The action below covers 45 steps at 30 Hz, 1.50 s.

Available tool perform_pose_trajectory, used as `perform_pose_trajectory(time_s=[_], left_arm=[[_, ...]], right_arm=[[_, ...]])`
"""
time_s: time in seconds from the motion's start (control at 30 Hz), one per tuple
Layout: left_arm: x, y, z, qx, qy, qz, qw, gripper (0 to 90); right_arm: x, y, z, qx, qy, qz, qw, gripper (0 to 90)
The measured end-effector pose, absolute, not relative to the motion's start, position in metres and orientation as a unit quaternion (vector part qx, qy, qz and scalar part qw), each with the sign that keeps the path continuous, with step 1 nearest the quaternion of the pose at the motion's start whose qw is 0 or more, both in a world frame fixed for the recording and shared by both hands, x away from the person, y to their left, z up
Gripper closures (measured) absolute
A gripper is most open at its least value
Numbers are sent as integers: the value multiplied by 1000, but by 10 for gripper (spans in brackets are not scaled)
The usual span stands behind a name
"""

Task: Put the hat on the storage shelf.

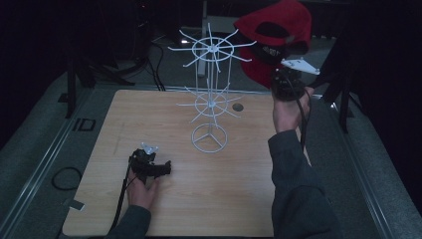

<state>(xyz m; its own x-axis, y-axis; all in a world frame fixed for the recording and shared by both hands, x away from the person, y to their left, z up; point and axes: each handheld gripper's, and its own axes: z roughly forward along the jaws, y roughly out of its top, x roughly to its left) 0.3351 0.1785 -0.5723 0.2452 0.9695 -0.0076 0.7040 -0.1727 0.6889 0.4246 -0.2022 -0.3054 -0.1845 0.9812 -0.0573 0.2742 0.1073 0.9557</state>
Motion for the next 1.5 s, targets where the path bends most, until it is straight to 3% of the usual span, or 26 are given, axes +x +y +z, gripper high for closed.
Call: perform_pose_trajectory(time_s=[1.5], left_arm=[[335,179,-572,732,572,225,295,31]], right_arm=[[403,-183,-298,491,626,424,432,860]])
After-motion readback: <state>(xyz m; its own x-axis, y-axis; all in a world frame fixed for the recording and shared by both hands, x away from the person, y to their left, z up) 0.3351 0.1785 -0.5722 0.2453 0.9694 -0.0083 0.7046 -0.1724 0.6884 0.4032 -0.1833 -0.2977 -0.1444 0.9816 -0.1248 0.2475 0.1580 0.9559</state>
